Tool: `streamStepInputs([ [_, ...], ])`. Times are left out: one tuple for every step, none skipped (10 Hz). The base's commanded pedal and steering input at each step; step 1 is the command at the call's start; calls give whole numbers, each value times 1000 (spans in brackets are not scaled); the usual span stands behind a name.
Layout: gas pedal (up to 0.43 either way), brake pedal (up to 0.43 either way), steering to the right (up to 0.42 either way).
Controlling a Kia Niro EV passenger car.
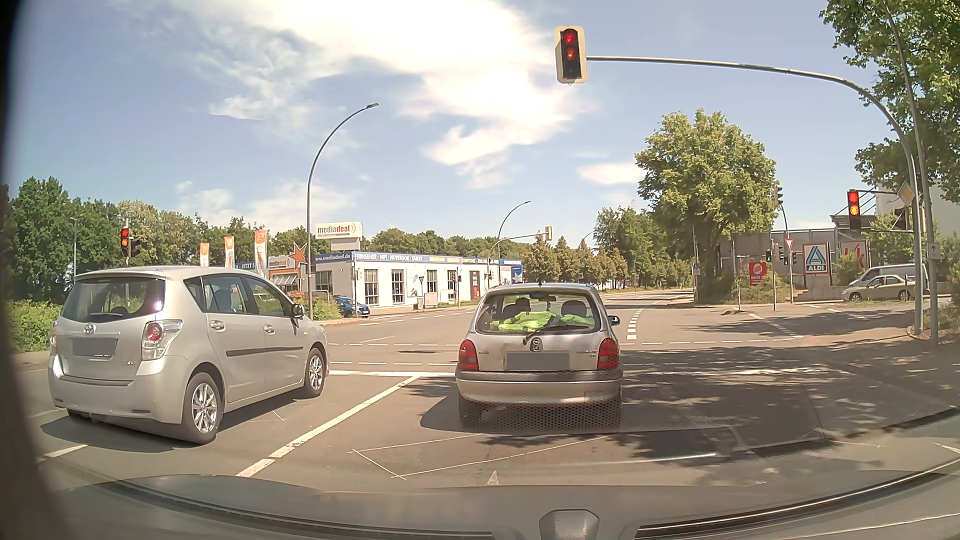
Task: Follow the waypoints while adhering to traffic rules and regulations
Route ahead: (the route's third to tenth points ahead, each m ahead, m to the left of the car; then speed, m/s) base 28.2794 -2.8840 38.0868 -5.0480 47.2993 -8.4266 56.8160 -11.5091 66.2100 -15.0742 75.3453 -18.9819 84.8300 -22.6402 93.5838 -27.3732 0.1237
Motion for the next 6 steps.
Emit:
streamStepInputs([
  [0,6,28],
  [0,6,28],
  [0,6,29],
  [0,6,28],
  [28,6,28],
  [59,6,28],
])
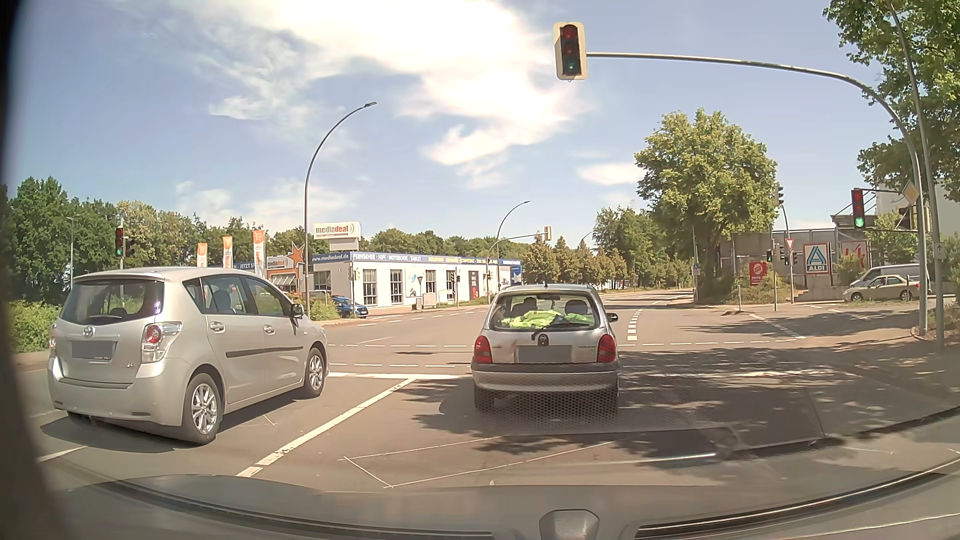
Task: Follow the waypoints while adhering to traffic rules and regulations
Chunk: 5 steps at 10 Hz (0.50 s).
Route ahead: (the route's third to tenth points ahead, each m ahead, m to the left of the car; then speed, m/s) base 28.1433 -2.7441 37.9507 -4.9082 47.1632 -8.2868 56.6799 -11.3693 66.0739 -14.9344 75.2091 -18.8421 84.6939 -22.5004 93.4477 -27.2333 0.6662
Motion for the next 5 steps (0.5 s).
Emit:
streamStepInputs([
  [87,6,29],
  [118,6,28],
  [150,6,28],
  [169,6,28],
  [189,6,28],
])
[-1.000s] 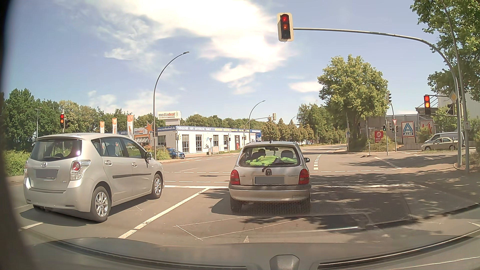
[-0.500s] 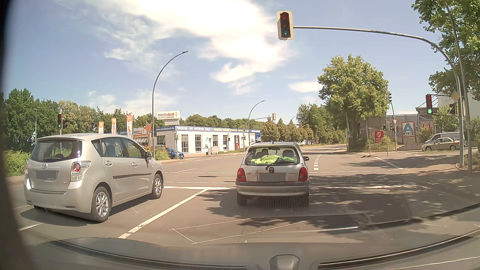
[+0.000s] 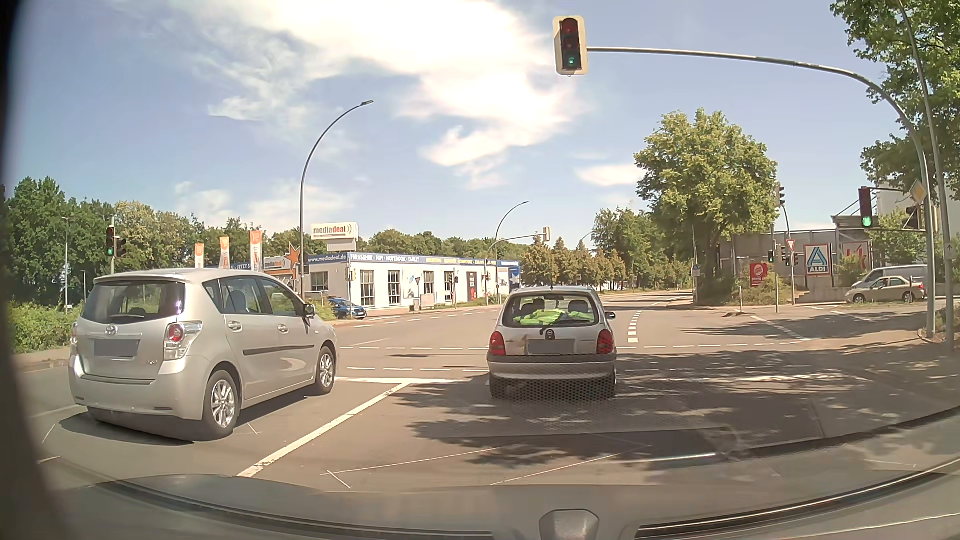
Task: Follow the waypoints while adhering to traffic rules and regulations
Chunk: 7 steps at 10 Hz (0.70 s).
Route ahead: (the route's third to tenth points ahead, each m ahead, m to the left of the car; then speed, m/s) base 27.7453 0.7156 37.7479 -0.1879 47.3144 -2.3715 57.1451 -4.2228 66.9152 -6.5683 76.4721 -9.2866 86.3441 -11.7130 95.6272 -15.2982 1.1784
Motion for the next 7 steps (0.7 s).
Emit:
streamStepInputs([
  [197,6,27],
  [209,6,26],
  [220,6,26],
  [220,6,27],
  [228,6,27],
  [240,6,27],
  [260,6,28],
])
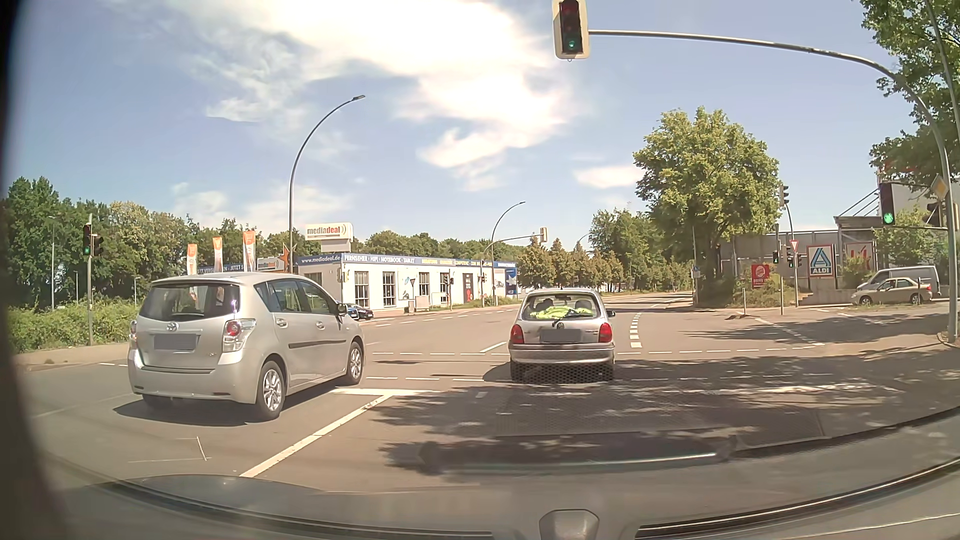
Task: Follow the waypoints while adhering to traffic rules and regulations
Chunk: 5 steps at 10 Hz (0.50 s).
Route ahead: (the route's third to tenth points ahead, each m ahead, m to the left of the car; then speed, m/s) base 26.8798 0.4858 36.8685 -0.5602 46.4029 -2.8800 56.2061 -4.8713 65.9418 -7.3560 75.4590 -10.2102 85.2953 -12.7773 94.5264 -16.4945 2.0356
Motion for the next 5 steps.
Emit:
streamStepInputs([
  [268,6,30],
  [280,6,32],
  [280,12,33],
  [280,6,35],
  [280,6,37],
])
